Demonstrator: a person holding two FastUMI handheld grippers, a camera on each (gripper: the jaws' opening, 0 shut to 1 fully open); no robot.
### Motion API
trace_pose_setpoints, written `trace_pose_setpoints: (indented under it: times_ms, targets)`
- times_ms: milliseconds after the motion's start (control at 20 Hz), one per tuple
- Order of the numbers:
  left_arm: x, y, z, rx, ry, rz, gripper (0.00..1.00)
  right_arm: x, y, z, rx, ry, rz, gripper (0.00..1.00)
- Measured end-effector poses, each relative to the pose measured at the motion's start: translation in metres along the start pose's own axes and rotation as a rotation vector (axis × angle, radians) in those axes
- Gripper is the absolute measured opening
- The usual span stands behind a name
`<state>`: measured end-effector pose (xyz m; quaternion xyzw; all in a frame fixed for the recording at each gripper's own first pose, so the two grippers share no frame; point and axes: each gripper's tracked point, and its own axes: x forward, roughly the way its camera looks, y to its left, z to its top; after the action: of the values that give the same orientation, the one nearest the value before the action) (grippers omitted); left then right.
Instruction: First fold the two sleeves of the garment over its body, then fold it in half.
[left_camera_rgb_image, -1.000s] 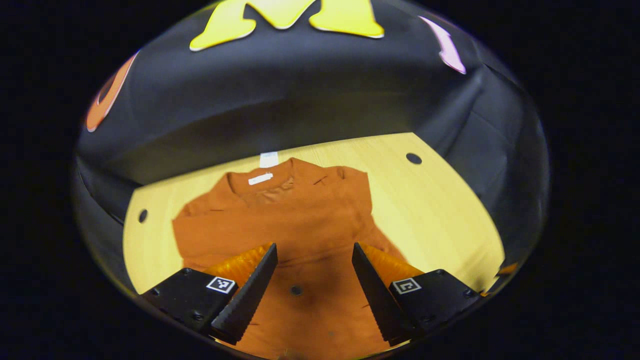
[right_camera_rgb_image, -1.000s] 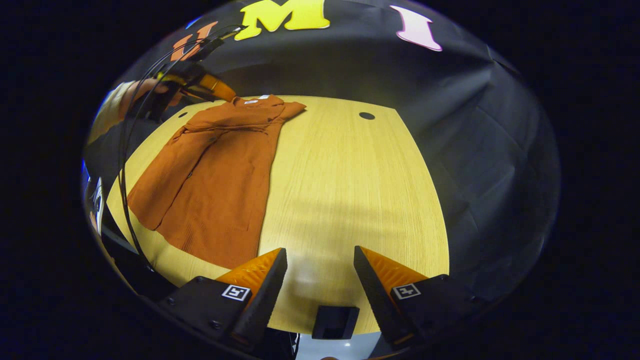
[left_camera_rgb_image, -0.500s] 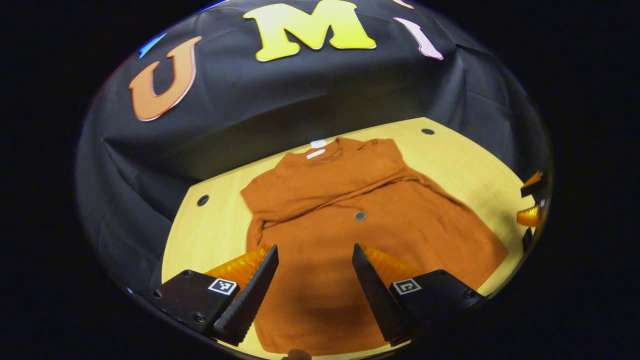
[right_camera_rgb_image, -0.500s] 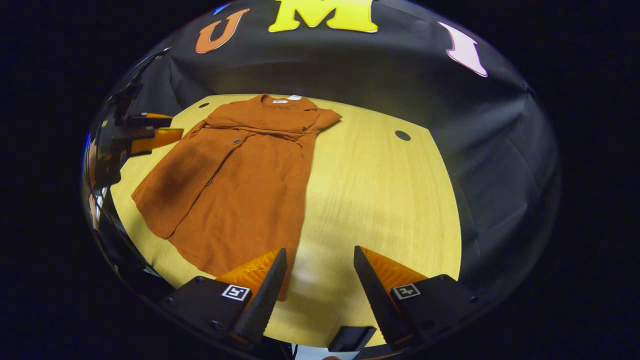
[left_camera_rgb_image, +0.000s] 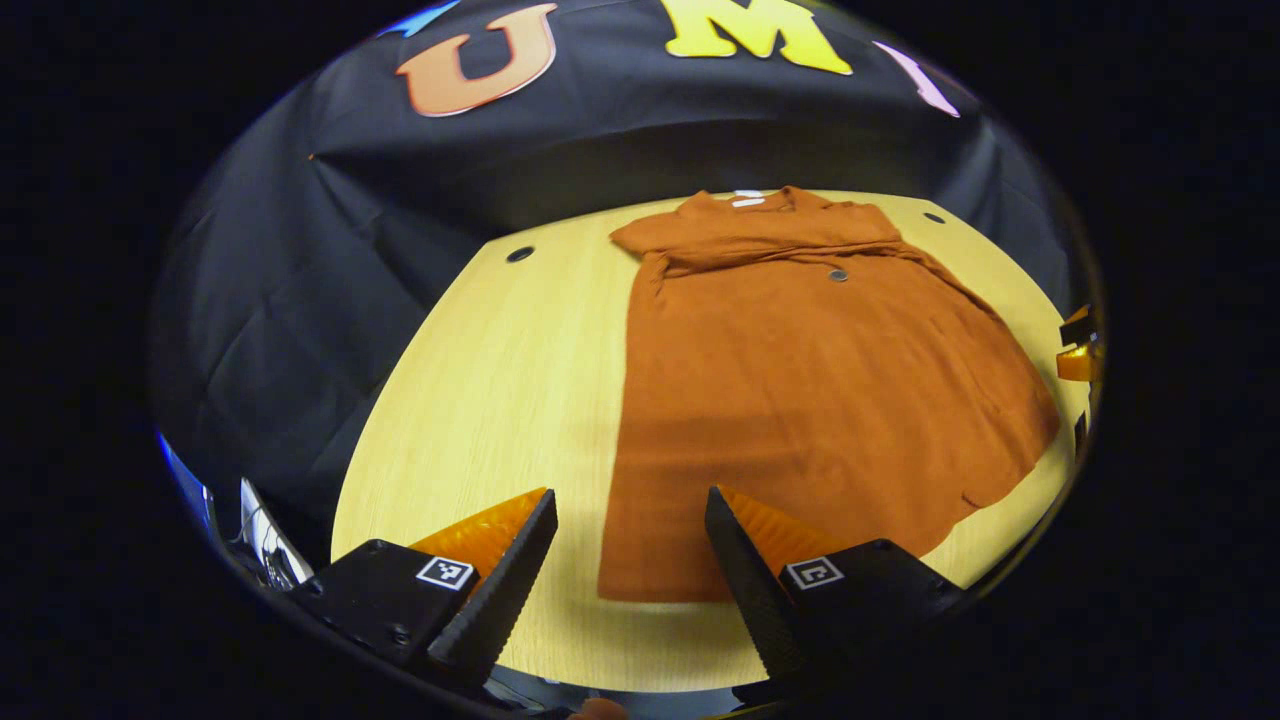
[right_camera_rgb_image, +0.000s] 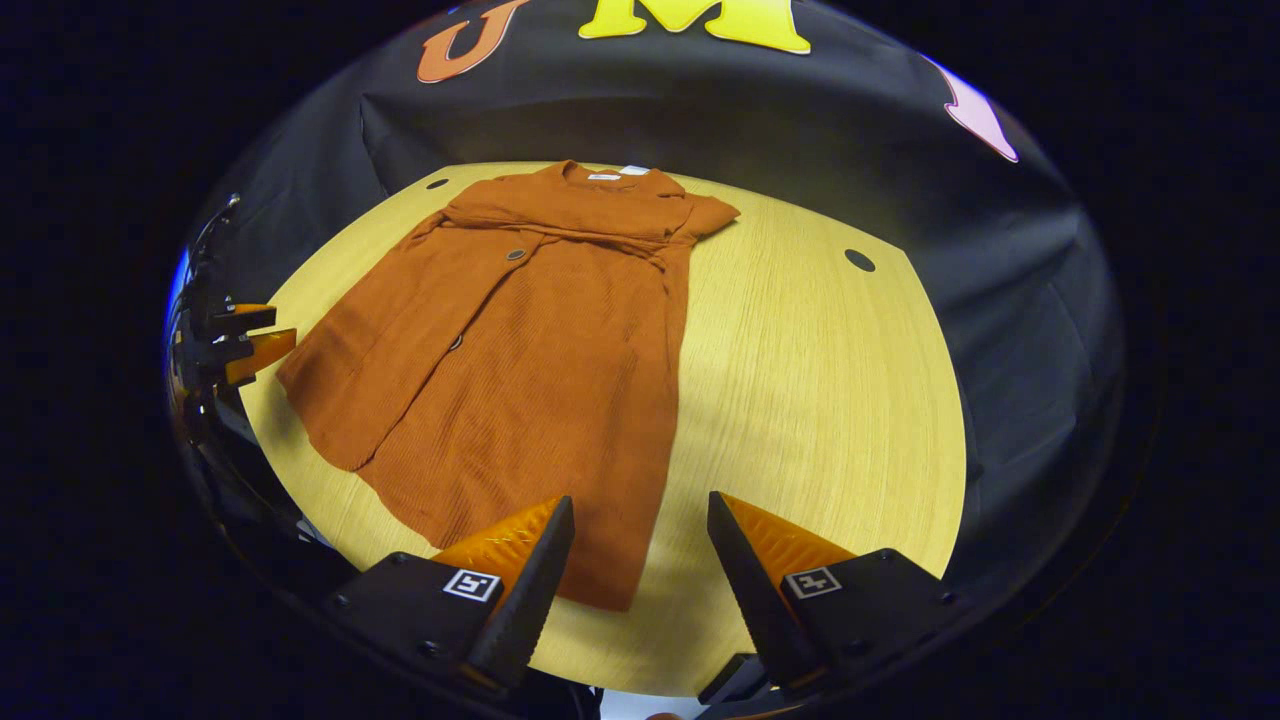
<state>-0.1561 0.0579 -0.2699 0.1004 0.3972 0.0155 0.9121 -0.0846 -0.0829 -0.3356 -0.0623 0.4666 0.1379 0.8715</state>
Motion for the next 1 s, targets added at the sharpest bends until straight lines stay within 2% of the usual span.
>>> trace_pose_setpoints:
  times_ms: [250,350,450,650,700,900,1000]
  targets:
    - [0.007,-0.002,-0.029,-0.068,0.139,-0.054,0.98,0.009,0.000,-0.020,0.008,0.026,0.008,0.88]
    - [0.007,-0.014,-0.045,-0.120,0.220,-0.107,0.97,0.012,-0.009,-0.029,0.027,0.040,0.010,0.88]
    - [0.009,-0.016,-0.047,-0.173,0.264,-0.118,0.97,0.015,-0.019,-0.039,0.057,0.061,0.022,0.88]
    - [0.015,-0.013,-0.049,-0.239,0.373,-0.173,0.97,0.025,-0.024,-0.061,0.140,0.144,0.112,0.86]
    - [0.016,-0.012,-0.048,-0.269,0.404,-0.191,0.97,0.025,-0.022,-0.055,0.156,0.130,0.144,0.87]
    - [0.008,-0.018,-0.038,-0.329,0.591,-0.360,0.97,0.015,-0.010,-0.057,0.267,0.238,0.346,0.89]
    - [0.007,-0.019,-0.033,-0.385,0.663,-0.417,0.94,0.013,-0.002,-0.049,0.368,0.270,0.447,0.89]
